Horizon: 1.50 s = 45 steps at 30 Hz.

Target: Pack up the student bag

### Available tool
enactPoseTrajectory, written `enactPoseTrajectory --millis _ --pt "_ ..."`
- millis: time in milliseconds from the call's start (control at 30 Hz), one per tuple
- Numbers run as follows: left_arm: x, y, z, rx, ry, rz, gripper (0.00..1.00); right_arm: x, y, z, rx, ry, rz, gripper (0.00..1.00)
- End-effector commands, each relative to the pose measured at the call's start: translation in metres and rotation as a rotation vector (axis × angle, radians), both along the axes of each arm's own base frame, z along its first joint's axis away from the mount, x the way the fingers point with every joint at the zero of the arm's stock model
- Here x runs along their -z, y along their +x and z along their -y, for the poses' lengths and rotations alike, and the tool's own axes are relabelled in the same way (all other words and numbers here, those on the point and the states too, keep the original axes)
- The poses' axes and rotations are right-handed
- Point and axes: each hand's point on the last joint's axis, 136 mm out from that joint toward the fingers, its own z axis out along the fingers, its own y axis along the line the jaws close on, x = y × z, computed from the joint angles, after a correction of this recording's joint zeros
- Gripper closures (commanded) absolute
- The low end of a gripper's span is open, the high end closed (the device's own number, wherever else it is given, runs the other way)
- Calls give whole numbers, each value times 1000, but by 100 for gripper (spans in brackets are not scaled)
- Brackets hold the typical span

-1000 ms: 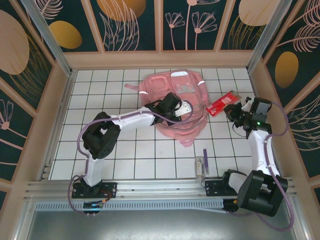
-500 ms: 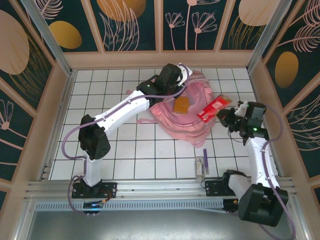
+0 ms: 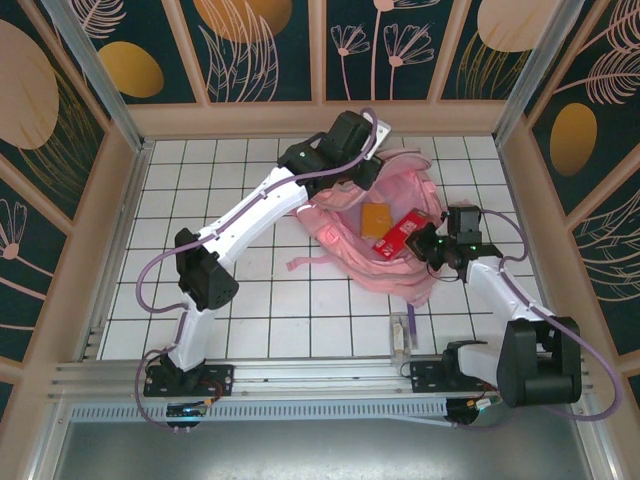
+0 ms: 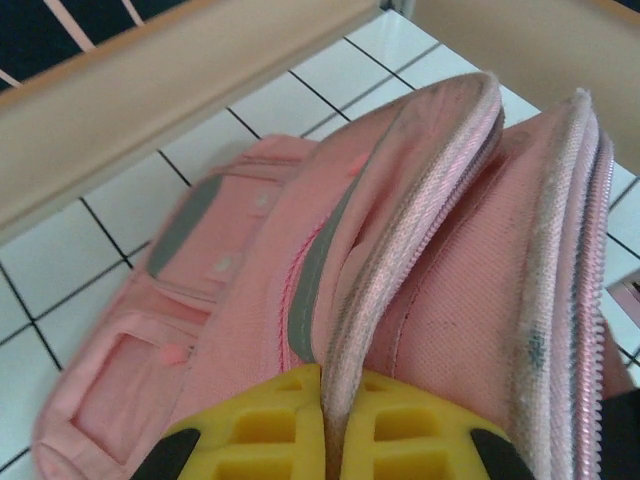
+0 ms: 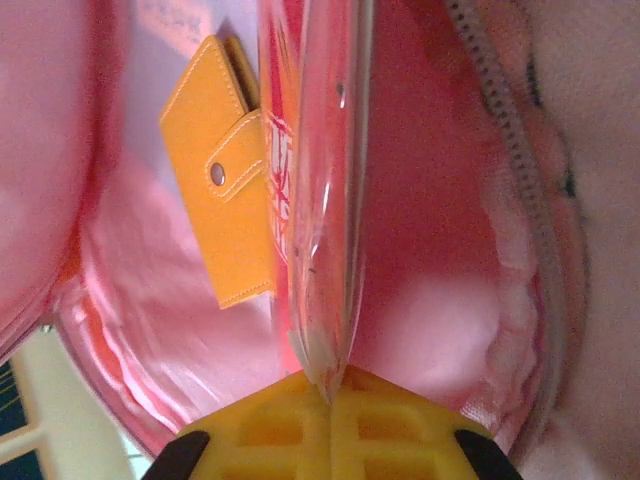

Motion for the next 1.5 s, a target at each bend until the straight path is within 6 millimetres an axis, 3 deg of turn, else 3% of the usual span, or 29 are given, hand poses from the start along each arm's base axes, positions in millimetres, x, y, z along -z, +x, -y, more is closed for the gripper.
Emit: enactPoseTrajectory --millis 0,133,233,333,467,600,767,833,1000,1133,1233,1333,1467 --pt "-73 -4 16 31 -221 84 100 -2 2 11 -25 -112 -16 100" --pt "-70 -8 22 54 -248 47 100 7 -4 11 -74 -102 -68 100" --pt "-64 -14 30 82 -279 3 100 14 3 3 -63 -14 -54 100" --pt "-55 -20 35 99 -313 -43 100 7 29 -15 -50 91 10 100" --pt "-49 -34 42 142 -361 -94 100 -2 63 -55 -91 256 74 100" --pt "-39 -47 41 151 -432 -161 100 -7 90 -81 9 335 126 100" --pt "-33 -53 30 92 -529 -187 100 -14 129 -132 -51 494 153 100" --pt "-28 -48 21 45 -505 -161 100 -24 131 -139 -102 501 161 100" --pt "-16 -32 4 -24 -442 -118 100 -24 99 -116 -132 382 132 100" --pt "-17 -25 0 -29 -456 -122 100 -38 56 -82 -143 352 177 100" --pt "-16 -25 -2 -29 -432 -111 100 -36 30 -56 -109 295 167 100" --pt "-15 -27 -2 -14 -422 -113 100 -28 23 -43 -98 242 154 100" --pt "-19 -32 3 -1 -470 -165 100 -11 34 -44 -58 202 142 100"
